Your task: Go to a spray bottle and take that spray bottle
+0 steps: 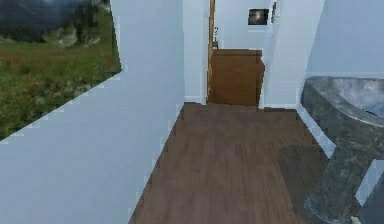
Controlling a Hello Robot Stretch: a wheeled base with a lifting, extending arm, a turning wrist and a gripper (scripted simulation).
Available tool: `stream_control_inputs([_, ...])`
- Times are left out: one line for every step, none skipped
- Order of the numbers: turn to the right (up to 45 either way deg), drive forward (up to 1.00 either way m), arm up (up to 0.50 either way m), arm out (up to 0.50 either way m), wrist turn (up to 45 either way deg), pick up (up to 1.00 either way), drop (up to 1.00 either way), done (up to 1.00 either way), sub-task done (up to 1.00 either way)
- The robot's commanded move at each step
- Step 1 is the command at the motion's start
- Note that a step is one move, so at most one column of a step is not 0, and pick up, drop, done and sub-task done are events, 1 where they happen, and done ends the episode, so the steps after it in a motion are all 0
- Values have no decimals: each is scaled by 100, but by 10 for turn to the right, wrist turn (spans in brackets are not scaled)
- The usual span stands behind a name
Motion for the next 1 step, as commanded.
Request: stream_control_inputs([60, 0, 0, 0, 0, 0, 0, 0, 0])
